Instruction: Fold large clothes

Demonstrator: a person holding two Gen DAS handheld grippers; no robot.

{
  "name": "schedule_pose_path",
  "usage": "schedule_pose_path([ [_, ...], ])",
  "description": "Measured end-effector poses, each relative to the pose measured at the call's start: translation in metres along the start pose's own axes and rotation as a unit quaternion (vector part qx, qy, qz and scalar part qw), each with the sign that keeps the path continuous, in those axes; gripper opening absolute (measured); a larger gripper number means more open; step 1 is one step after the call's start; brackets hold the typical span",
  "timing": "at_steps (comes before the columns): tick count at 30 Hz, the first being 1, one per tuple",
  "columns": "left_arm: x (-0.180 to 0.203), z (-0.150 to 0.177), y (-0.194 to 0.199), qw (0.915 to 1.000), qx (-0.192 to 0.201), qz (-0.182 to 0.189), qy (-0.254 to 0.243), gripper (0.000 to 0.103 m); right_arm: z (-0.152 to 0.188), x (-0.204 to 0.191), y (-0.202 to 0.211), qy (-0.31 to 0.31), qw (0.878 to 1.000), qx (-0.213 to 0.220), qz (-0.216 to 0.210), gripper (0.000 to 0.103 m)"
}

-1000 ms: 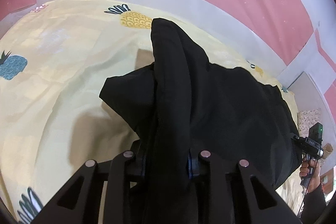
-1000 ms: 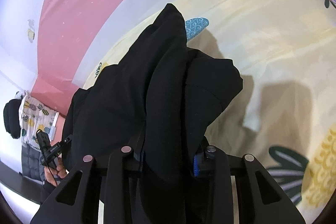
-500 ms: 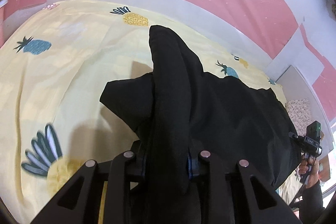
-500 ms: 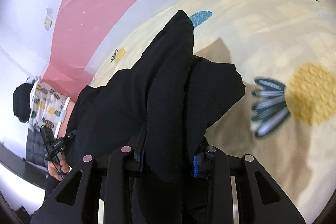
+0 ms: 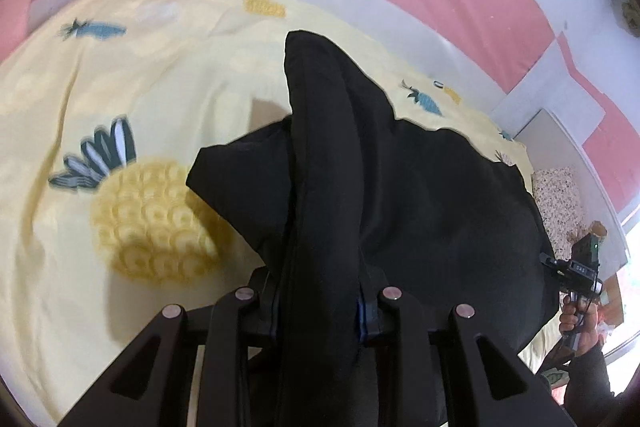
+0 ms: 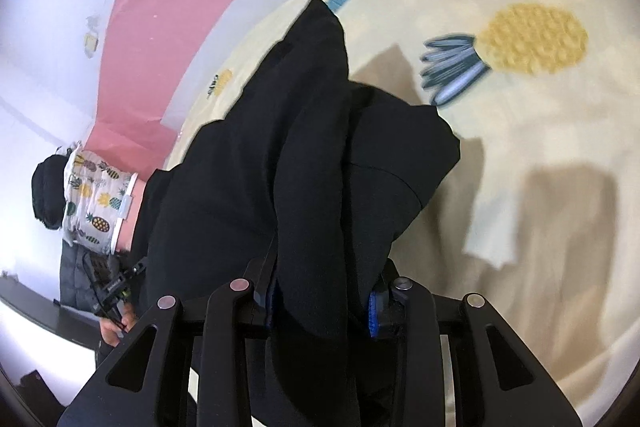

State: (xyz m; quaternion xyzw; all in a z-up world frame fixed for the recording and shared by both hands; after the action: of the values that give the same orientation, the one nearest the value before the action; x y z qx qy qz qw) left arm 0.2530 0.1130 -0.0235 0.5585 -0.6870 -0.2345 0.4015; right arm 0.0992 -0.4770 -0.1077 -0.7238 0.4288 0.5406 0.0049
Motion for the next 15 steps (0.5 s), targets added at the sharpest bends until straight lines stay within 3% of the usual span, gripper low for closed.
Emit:
schedule_pose_path([
  [4,-0.003,0.003,-0.009,1.0000,0.003,0.001,0.003,0.031,0.002,0.003,0.001,0.006,1.000,0.000,0.007,0.041],
  [9,-0.001,0.011,-0.014,0.9998,0.005,-0.019,-0.009,0.043,0.007,0.015,0.003,0.001,0.999,0.002,0.033,0.062],
  [12,-0.007,0.014,-0.010,0.9997,0.006,-0.021,0.006,0.052,0.011,0.012,0.013,0.002,0.999,0.011,0.047,0.062],
  [15,-0.013,0.016,0.003,0.9994,0.009,-0.032,0.015,0.053,0.014,-0.002,0.031,0.035,0.995,0.024,0.090,0.062],
])
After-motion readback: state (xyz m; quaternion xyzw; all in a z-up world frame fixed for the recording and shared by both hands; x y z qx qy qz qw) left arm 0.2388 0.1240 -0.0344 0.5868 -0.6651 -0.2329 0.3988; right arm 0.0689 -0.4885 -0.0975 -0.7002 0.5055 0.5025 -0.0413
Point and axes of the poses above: each gripper's, at about its wrist camera, not at the fingertips, and y roughly against the way its jaws point, x to its right, z to its underside, the point moved 4 cm from there along -y, roughly the way its jaws point, and after that the axes turned 11 degrees about -z, right-handed, at the moved point
